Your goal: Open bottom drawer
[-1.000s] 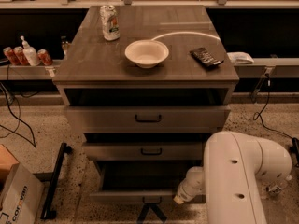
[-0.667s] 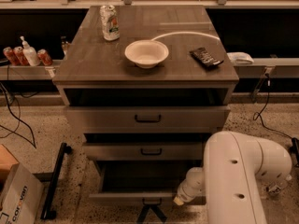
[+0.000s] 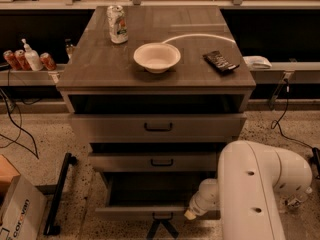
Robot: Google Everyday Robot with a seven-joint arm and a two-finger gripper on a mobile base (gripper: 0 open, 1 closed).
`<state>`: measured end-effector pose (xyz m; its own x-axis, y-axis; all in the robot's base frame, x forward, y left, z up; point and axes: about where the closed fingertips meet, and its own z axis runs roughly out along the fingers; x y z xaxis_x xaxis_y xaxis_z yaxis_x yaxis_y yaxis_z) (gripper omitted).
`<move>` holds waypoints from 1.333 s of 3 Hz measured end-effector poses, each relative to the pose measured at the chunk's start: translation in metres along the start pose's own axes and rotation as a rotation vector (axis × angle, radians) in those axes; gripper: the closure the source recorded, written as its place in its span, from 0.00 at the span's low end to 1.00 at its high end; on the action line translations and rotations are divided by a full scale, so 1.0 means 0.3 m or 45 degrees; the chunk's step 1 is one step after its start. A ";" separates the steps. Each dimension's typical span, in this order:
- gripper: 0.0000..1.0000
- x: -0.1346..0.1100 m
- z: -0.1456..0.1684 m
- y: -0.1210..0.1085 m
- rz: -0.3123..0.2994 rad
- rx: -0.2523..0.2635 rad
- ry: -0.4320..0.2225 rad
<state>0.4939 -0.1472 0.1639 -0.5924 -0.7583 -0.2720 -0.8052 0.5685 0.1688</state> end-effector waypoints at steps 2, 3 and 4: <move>0.00 0.068 0.024 0.131 -0.043 -0.112 0.026; 0.17 0.078 0.021 0.153 -0.050 -0.130 0.029; 0.20 0.132 0.029 0.234 -0.064 -0.187 0.034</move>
Offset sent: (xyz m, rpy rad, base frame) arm -0.1105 0.0200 -0.0106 0.0892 0.1692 0.1533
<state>0.4142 -0.1347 0.1568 -0.5502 -0.7940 -0.2585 -0.8279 0.4784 0.2926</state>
